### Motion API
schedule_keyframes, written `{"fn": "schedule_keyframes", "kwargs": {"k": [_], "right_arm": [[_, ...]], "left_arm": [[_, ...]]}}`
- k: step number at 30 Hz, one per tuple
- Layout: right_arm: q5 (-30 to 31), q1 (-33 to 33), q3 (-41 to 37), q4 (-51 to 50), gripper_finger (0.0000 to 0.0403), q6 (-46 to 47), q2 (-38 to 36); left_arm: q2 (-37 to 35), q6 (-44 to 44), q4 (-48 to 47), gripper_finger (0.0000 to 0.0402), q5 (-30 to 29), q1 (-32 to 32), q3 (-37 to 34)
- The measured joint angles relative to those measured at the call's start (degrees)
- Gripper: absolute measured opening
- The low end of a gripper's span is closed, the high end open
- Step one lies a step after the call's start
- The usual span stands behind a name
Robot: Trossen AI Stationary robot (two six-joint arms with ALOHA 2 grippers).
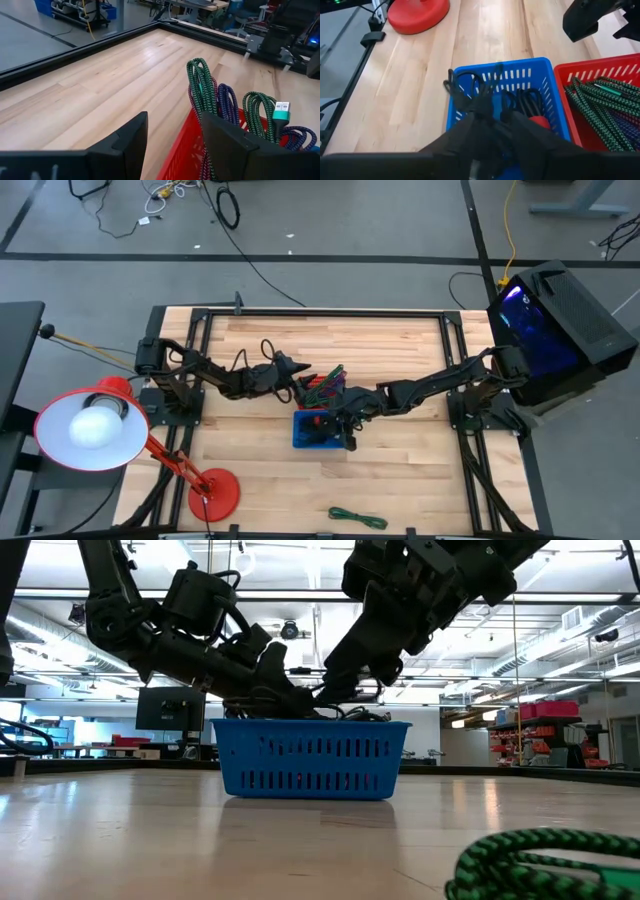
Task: Pick & Place USB Port
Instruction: Put the green charger cable into the red bin
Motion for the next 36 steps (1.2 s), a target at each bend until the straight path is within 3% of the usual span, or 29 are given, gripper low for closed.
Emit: {"fn": "schedule_keyframes", "kwargs": {"k": [6,13,21,26,32,36], "right_arm": [[0.09,-0.02,0.0,1.88,0.0149,0.0,0.0],[0.16,-0.39,0.0,6.94,0.0144,-1.57,0.0],[3.54,-2.1,0.0,0.9,0.0128,-4.82,-2.45],[3.56,-3.62,0.0,-3.92,0.0121,-5.4,-6.15],[5.82,-5.62,0.0,-11.82,0.0114,-6.38,-10.8],[8.75,-6.77,0.0,-17.04,0.0112,-6.38,-12.14]], "left_arm": [[0.0,-0.02,-0.02,0.019,0.14,0.0,0.0],[0.0,-0.7,-0.02,0.019,2.33,-0.02,0.0],[0.0,-2.43,0.11,0.019,14.39,-1.95,0.0],[0.0,-5.04,2.43,0.019,24.52,-6.91,0.04],[-0.09,-6.62,2.83,0.019,19.49,-16.65,0.94],[-0.14,-5.04,-2.7,0.019,15.15,-23.81,6.65]]}}
